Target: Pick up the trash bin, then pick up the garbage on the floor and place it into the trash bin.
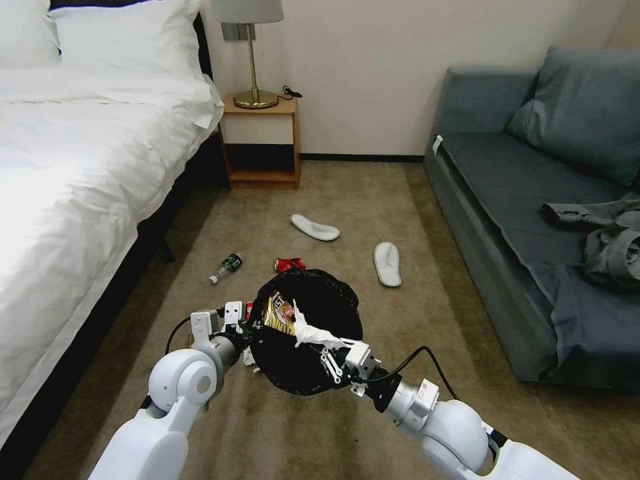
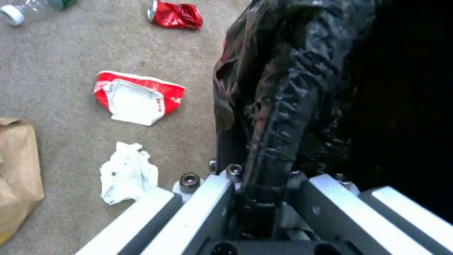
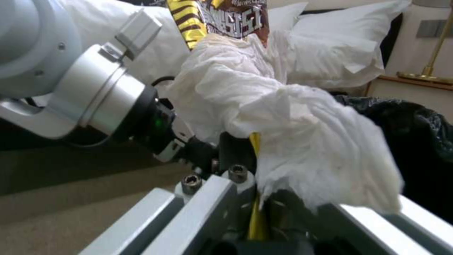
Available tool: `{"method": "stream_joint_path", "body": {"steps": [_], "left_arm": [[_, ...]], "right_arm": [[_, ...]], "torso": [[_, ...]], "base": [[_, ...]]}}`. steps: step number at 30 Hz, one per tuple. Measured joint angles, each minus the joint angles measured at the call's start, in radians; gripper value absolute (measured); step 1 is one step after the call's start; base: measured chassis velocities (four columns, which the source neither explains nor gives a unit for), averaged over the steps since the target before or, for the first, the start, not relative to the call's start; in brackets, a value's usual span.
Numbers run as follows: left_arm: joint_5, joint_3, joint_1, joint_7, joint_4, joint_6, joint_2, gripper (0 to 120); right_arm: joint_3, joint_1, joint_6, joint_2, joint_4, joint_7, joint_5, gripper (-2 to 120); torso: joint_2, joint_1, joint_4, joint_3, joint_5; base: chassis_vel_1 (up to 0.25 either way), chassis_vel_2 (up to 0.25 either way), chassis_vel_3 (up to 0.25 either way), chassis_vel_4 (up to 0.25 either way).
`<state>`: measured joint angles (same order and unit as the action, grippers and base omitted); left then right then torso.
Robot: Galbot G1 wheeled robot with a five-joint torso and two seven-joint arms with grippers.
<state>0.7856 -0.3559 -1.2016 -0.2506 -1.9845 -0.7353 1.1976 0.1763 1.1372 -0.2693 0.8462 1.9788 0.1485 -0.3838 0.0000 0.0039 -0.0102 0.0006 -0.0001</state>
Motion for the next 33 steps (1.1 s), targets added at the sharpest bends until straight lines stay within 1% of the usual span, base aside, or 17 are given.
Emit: {"method": "stream_joint_path", "body": {"steps": [6, 11, 28, 33], "left_arm": [[0.005, 0.001, -0.014, 0.0, -0.014, 0.0, 0.002, 0], [0.012, 0.006, -0.029, 0.016, -0.033, 0.0, -0.004, 0], [0.014, -0.002, -0.028, 0.046, -0.039, 0.0, -0.011, 0], [0.024, -0.015, -0.024, 0.046, -0.047, 0.0, -0.015, 0]], "right_arm": [[0.002, -0.014, -0.002, 0.003, -0.007, 0.001, -0.001, 0], [0.021, -0.028, -0.006, 0.014, -0.021, 0.007, -0.001, 0], [0.046, -0.044, -0.019, 0.031, -0.071, 0.013, 0.0, 0], [0.044, -0.042, -0.023, 0.032, -0.09, 0.02, 0.003, 0]], "torso": [[0.0, 0.0, 0.0, 0.0, 0.0], [0.0, 0.0, 0.0001, 0.0, 0.0], [0.0, 0.0, 0.0, 0.0, 0.0], [0.0, 0.0, 0.0, 0.0, 0.0]], "base": [[0.0, 0.0, 0.0, 0.0], [0.0, 0.0, 0.0, 0.0], [0.0, 0.0, 0.0, 0.0], [0.0, 0.0, 0.0, 0.0]]}}
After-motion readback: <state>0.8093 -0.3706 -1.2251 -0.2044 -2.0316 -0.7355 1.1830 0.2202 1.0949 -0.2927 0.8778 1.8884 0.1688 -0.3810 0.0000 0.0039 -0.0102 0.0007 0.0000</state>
